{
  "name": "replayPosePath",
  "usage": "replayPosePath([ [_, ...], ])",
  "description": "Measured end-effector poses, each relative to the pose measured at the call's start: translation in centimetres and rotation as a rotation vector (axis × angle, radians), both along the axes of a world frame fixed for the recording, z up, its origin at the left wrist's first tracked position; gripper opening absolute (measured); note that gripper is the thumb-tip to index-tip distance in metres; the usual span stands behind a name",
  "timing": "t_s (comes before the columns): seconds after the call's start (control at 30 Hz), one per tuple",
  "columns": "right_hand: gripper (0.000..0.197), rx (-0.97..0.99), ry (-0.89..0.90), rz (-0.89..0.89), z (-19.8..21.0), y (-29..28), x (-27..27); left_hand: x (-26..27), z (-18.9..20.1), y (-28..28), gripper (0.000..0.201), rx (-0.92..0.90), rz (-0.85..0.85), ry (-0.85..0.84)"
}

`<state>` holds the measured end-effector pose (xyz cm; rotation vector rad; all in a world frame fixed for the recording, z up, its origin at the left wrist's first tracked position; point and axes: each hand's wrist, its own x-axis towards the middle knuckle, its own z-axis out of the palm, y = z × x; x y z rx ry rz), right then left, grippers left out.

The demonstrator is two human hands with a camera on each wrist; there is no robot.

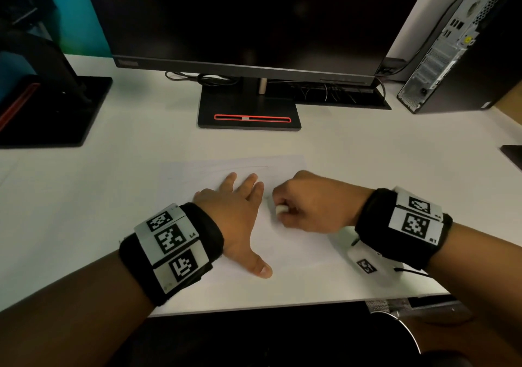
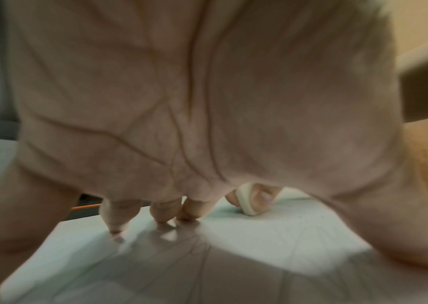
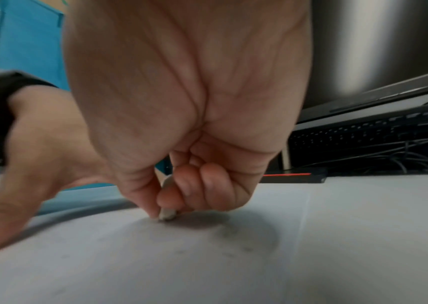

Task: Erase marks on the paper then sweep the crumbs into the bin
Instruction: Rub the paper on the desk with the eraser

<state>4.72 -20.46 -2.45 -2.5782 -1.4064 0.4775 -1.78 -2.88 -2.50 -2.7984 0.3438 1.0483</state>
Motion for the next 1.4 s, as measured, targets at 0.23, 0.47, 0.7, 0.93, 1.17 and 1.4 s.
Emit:
replayPosePath([
  [0.23,0.021,0.021,0.06,0.048,-0.2,-0.1,-1.2,-0.1,-0.1,0.1,0.15,0.0,-0.001,-0.004],
  [0.47,0.022,0.018,-0.049,-0.024,-0.5,0.0,0.2,-0.1,-0.1,0.1,0.151,-0.001,0.003,-0.001],
  [0.7,0.023,-0.022,-0.062,-0.087,-0.1,-0.3,1.8,-0.1,0.0,0.1,0.152,0.005,0.005,0.004],
  [0.93,0.021,-0.013,0.042,0.025,0.0,0.2,0.3,-0.1,-0.1,0.1,0.151,0.003,0.006,-0.001],
  [1.17,0.022,0.02,-0.018,-0.036,-0.4,0.7,1.0,-0.1,-0.1,0.1,0.15,0.005,0.006,0.001],
  [1.4,0.026,-0.024,-0.054,-0.143,0.2,0.4,3.0,-0.1,0.0,0.1,0.151,0.002,0.011,0.012],
])
